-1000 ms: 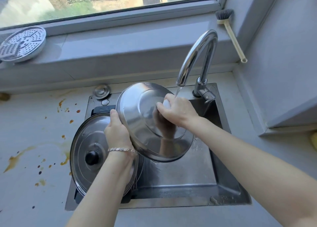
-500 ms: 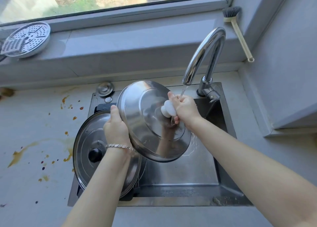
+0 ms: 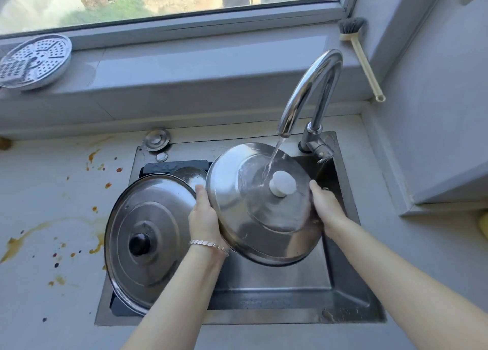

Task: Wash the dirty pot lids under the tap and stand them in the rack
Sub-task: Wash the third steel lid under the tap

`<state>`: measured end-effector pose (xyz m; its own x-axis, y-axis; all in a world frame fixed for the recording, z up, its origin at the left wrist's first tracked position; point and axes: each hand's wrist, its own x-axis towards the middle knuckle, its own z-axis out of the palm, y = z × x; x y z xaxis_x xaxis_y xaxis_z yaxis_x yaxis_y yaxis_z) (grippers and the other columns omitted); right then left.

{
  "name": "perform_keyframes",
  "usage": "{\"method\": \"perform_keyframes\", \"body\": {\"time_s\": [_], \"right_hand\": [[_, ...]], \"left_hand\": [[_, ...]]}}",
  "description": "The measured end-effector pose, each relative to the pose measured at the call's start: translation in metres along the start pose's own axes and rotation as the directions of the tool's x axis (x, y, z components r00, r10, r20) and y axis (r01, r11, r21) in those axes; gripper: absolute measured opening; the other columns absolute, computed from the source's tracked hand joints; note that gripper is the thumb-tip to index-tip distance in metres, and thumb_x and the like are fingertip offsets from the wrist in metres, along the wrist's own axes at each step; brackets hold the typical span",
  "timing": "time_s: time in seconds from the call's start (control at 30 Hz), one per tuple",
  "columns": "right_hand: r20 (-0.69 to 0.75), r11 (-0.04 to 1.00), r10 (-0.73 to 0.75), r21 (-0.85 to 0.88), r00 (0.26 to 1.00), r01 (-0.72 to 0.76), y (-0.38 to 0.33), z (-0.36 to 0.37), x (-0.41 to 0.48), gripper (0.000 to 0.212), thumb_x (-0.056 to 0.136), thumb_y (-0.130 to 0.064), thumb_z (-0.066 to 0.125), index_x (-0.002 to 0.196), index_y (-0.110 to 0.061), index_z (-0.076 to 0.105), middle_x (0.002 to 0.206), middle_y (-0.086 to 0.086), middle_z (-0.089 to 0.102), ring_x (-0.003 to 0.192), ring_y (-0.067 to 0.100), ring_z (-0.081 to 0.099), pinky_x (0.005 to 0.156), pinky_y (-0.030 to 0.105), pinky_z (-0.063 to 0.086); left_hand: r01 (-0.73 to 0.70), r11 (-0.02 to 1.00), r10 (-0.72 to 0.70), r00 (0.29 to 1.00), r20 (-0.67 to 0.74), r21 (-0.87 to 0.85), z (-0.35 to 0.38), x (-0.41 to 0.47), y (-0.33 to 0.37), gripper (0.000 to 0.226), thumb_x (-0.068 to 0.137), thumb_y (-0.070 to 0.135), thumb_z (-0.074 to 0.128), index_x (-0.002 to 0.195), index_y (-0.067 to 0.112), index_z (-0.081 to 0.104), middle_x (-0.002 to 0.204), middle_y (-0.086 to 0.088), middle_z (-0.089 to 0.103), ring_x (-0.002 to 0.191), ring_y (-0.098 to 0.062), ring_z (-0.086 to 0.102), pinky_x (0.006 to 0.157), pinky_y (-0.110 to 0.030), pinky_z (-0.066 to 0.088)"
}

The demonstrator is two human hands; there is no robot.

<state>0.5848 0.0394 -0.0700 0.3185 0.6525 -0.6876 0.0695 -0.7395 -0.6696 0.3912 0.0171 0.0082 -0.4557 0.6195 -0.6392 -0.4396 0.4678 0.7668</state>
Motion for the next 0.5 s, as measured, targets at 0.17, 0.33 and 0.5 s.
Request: {"method": "perform_keyframes", "body": {"time_s": [0.17,0.33,0.5], "right_hand": [[-0.08,0.991,-0.07,0.11,0.994,0.079,0.007,-0.038,0.004,0.04,0.088,-0.047,0.054,0.096,-0.01,0.067,0.1,0.009,0.068,0.093,0.025,0.062,0.074,0.029,0.047],[-0.029,0.877,-0.469,-0.134,0.883,0.462,-0.007,-0.044,-0.008,0.016,0.088,-0.032,0.061,0.097,-0.02,0.067,0.092,-0.002,0.068,0.086,0.012,0.06,0.073,0.021,0.043],[0.094,0.806,-0.58,-0.076,0.809,0.586,-0.006,-0.036,-0.007,0.017,0.086,-0.032,0.063,0.102,-0.027,0.063,0.1,-0.009,0.068,0.093,0.002,0.062,0.086,0.018,0.047]], "left_hand": [[0.177,0.976,-0.182,0.983,0.029,0.131,-0.003,0.018,-0.051,0.041,0.095,0.041,0.039,0.095,0.009,0.063,0.08,-0.004,0.064,0.072,-0.022,0.061,0.067,-0.031,0.052],[0.535,0.831,-0.545,0.838,0.029,0.152,-0.012,0.012,-0.076,0.056,0.095,0.053,0.027,0.126,0.011,0.046,0.114,-0.013,0.06,0.106,-0.03,0.059,0.08,-0.042,0.051],[0.544,0.838,-0.538,0.836,0.108,-0.034,-0.018,0.013,-0.079,0.05,0.09,0.059,0.029,0.092,0.019,0.058,0.107,-0.009,0.058,0.094,-0.025,0.057,0.073,-0.038,0.044]]}}
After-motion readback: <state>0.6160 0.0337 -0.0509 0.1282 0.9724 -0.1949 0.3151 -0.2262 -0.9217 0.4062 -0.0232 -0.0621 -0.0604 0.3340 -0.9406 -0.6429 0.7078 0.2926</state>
